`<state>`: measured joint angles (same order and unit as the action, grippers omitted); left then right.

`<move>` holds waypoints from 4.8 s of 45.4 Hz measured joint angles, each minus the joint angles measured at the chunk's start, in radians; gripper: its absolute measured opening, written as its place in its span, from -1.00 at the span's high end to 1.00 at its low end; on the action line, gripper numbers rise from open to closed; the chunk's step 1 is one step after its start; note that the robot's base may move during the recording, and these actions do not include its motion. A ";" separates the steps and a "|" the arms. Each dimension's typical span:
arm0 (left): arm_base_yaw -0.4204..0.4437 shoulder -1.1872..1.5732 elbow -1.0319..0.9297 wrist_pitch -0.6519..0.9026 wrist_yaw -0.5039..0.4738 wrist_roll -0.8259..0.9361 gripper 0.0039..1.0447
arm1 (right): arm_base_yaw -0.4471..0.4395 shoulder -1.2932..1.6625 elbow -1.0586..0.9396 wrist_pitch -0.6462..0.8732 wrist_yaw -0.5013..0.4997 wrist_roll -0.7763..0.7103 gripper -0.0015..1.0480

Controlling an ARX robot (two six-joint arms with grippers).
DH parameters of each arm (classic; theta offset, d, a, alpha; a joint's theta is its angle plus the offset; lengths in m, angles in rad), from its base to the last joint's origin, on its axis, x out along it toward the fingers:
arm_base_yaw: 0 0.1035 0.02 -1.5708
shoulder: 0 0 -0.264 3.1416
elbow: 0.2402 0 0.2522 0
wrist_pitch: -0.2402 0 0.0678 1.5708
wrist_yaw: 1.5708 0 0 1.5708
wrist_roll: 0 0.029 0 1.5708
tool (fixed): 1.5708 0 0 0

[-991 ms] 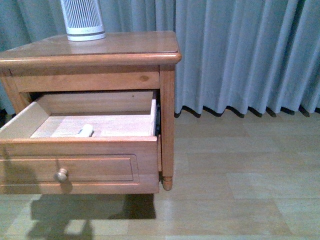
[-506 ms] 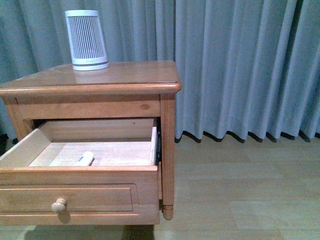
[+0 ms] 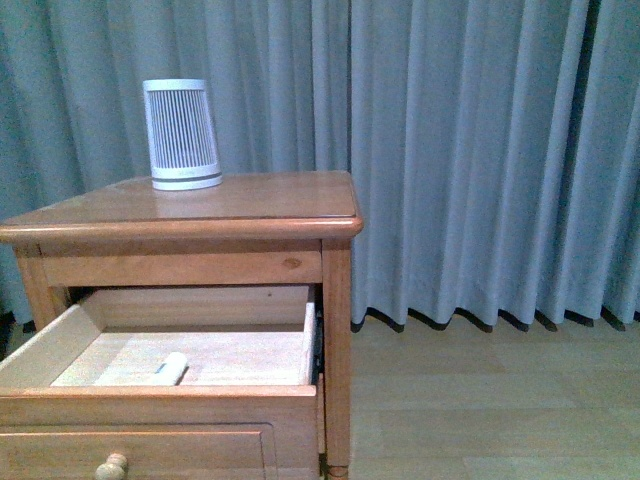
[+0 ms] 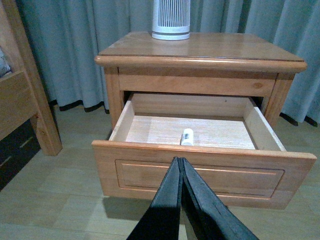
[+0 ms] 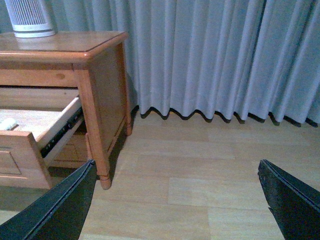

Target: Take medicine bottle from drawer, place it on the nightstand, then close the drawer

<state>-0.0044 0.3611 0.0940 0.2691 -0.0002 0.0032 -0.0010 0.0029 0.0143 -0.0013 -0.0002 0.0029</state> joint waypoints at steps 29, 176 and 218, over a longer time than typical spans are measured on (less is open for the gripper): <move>0.000 -0.187 -0.084 -0.092 0.002 0.000 0.94 | 0.000 0.000 0.000 0.000 0.003 0.000 -0.87; 0.002 -0.357 -0.084 -0.270 0.000 -0.001 -0.88 | 0.141 2.238 1.274 0.143 0.273 0.241 0.43; 0.002 -0.357 -0.084 -0.270 0.000 -0.001 -0.88 | 0.097 1.756 1.432 -0.040 0.298 0.231 0.44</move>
<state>-0.0029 0.0036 0.0101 -0.0013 -0.0006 0.0025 0.0963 1.7584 1.4460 -0.0414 0.2981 0.2337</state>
